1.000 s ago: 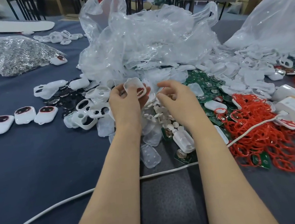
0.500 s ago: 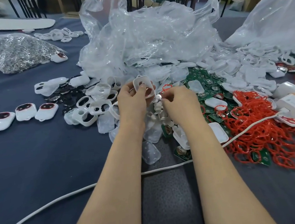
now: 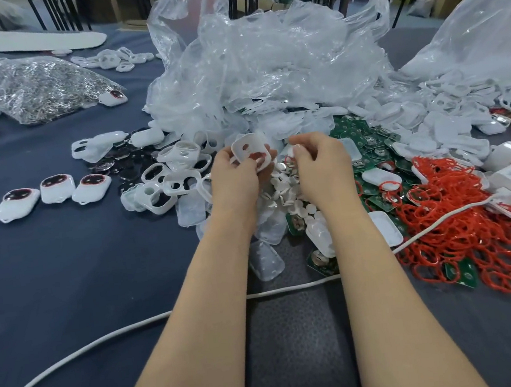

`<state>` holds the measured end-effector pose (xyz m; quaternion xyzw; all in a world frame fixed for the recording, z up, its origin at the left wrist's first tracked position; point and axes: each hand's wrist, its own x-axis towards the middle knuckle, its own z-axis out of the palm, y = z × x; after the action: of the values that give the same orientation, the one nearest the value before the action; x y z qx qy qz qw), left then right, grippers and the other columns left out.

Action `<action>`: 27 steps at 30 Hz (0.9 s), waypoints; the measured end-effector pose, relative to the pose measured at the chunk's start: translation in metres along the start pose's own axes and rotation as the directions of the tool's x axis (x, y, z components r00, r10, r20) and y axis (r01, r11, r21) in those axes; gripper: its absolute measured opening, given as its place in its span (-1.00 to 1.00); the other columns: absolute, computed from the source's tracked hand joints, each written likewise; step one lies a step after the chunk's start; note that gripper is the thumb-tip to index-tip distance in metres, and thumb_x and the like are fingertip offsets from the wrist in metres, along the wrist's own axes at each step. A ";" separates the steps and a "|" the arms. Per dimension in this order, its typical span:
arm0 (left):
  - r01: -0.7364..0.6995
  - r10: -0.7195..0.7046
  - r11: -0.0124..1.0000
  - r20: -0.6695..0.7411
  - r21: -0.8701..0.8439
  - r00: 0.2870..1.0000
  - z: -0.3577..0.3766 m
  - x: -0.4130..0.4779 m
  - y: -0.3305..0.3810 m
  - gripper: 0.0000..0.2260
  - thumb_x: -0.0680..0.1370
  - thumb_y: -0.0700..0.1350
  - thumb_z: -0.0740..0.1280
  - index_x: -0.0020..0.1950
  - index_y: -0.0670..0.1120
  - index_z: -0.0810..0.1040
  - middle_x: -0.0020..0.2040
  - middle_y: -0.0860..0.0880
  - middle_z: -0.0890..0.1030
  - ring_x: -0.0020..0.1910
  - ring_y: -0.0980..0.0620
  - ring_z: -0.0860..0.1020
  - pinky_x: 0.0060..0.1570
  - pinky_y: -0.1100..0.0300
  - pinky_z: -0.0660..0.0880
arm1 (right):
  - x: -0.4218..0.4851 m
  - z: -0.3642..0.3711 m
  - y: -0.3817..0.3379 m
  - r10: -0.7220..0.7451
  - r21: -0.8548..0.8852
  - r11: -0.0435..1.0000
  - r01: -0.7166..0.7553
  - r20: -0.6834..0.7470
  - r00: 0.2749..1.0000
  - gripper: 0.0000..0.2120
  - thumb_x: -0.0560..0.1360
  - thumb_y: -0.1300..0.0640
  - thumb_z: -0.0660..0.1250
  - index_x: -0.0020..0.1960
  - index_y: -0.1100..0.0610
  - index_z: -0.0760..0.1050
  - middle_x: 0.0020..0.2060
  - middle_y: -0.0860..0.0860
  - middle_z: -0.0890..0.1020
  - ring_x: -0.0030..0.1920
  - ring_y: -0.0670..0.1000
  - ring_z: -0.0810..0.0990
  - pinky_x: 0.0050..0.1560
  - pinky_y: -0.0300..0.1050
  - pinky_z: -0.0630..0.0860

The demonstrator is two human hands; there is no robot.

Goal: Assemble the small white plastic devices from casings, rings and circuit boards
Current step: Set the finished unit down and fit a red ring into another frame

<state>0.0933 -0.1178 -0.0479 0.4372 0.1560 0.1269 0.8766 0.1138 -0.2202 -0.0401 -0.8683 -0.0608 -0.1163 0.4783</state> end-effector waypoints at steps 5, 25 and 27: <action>-0.111 0.109 0.979 0.019 0.174 0.994 -0.004 -0.003 -0.006 -0.79 0.59 -0.41 0.15 0.02 -0.10 0.41 0.02 -0.21 0.60 -0.31 0.10 0.66 -0.30 0.32 0.57 | -0.001 -0.001 -0.002 0.091 0.403 0.907 -0.119 0.090 0.992 -0.74 0.55 0.33 0.23 -0.15 0.03 0.57 -0.41 -0.11 0.61 -0.36 -0.17 0.60 -0.18 -0.27 0.58; -0.111 0.091 0.968 0.095 0.225 0.991 -0.004 0.005 -0.004 -0.83 0.58 -0.31 0.24 -0.04 -0.05 0.52 -0.09 -0.08 0.62 -0.17 0.10 0.63 -0.15 0.28 0.58 | -0.001 0.004 -0.006 0.062 0.643 0.763 -0.071 0.037 0.997 -0.83 0.55 0.33 0.26 -0.13 0.10 0.48 -0.36 0.04 0.60 -0.37 -0.08 0.59 -0.24 -0.22 0.58; -0.080 0.065 0.980 0.083 0.185 0.994 -0.003 0.006 -0.003 -0.86 0.59 -0.28 0.25 -0.05 -0.07 0.53 -0.09 -0.09 0.61 -0.20 0.11 0.63 -0.16 0.28 0.58 | -0.001 0.004 -0.006 0.085 0.687 0.720 -0.097 0.052 0.995 -0.85 0.54 0.34 0.28 -0.13 0.14 0.51 -0.34 0.05 0.60 -0.33 -0.07 0.59 -0.21 -0.23 0.58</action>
<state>0.0977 -0.1157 -0.0533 0.5278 0.1175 0.1266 0.8316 0.1125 -0.2139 -0.0374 -0.6317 -0.0610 -0.0543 0.7709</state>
